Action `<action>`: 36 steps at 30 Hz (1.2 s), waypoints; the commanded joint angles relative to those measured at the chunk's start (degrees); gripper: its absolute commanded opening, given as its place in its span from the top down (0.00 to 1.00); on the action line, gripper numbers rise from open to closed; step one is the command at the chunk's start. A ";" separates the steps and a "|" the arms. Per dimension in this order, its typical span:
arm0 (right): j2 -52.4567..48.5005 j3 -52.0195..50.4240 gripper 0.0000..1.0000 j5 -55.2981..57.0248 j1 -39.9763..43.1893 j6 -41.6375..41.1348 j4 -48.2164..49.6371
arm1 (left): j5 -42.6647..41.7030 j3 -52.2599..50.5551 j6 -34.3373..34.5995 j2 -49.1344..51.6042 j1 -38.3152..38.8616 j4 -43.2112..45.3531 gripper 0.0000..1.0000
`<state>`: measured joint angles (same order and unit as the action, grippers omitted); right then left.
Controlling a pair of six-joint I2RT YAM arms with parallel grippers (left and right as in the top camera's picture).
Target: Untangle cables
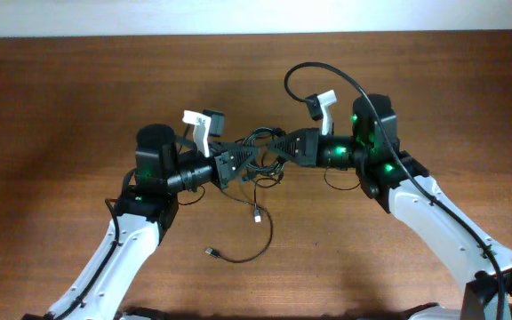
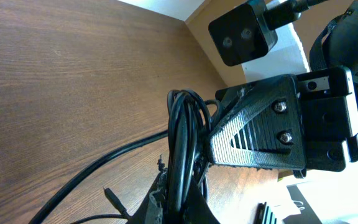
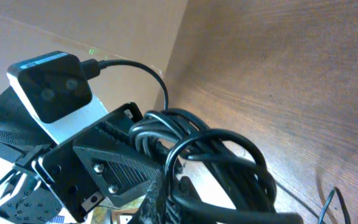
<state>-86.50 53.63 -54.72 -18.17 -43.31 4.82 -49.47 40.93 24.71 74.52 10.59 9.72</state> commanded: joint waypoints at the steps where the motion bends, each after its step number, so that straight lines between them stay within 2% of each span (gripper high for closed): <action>1: 0.66 0.28 0.96 -3.45 4.85 1.11 -0.96 | 10.27 0.37 0.79 -0.37 -2.62 0.31 1.00; 5: 0.66 0.28 0.96 -6.56 10.34 1.14 -0.96 | 11.15 0.37 0.81 -0.37 -2.62 -0.17 0.89; 6: 0.63 0.28 0.96 -6.78 9.49 1.11 -0.98 | 10.73 0.37 2.69 -0.37 -2.38 -0.17 0.92; 7: 0.66 0.28 0.89 -6.80 8.35 1.07 -0.98 | 9.18 0.37 2.45 -0.37 -1.97 0.11 1.00; 9: 0.63 0.28 0.59 -6.54 5.33 -2.03 -0.98 | 6.93 0.37 -4.00 -0.37 -0.50 0.31 1.00; 11: 0.63 0.28 0.56 -2.99 0.81 -2.29 -1.03 | 6.86 0.37 -5.16 -0.37 1.49 1.05 1.00; 13: 0.52 0.28 0.60 6.03 -2.58 -7.43 -1.16 | 6.82 0.37 -5.11 -0.37 2.82 2.03 1.00; 16: 0.22 0.28 0.69 13.94 -5.11 -10.10 -1.03 | 4.85 0.37 -5.14 -0.37 3.85 2.27 1.00; 18: -0.28 0.28 0.70 14.80 -5.09 -11.26 0.48 | 4.13 0.37 -6.51 -0.37 5.05 2.23 1.00; 20: -0.28 0.28 0.70 14.95 -4.59 -11.26 2.36 | 3.78 0.37 -10.75 -0.37 6.32 2.01 1.00; 22: -0.28 0.28 0.71 16.72 -4.57 -12.37 2.38 | 3.74 0.37 -10.91 -0.37 6.29 1.77 1.00; 24: -0.35 0.28 0.77 21.11 -4.57 -14.25 1.22 | -0.59 0.37 -14.99 -0.37 6.29 1.79 1.00; 25: -0.35 0.28 0.84 22.45 -4.57 -14.27 1.14 | -3.23 0.37 -16.65 -0.37 6.29 1.77 1.00; 26: -0.35 0.28 0.96 24.02 -4.57 -14.23 0.17 | -5.27 0.37 -18.03 -0.37 6.27 1.79 1.00; 28: -0.35 0.28 0.96 27.45 -4.57 -13.46 -8.87 | -4.20 0.37 -17.99 -0.37 5.01 1.77 1.00; 29: -0.35 0.28 0.96 27.32 -4.59 -10.21 -10.69 | -2.97 0.37 -17.97 -0.37 3.98 1.81 1.00; 30: -0.35 0.28 0.96 27.12 -4.59 -9.16 -11.45 | -2.58 0.37 -17.97 -0.39 2.91 1.90 0.95; 31: -0.33 0.28 0.96 27.15 -4.59 -8.70 -12.11 | -2.60 0.37 -17.94 -0.37 2.25 1.88 0.82; 32: -0.33 0.28 0.96 27.12 -4.59 -7.87 -12.24 | -2.60 0.37 -17.94 -0.37 2.21 1.90 0.77; 35: -0.35 0.28 0.96 27.12 -4.63 -5.57 -13.84 | -2.64 0.37 -17.88 -0.37 2.21 4.52 0.73; 36: -0.33 0.28 0.96 27.15 -4.63 -5.07 -13.84 | -2.69 0.37 -15.19 -0.37 2.27 5.25 0.61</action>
<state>-86.78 54.22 -28.51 -22.81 -50.70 -9.10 -50.87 40.34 7.68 75.22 12.88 13.58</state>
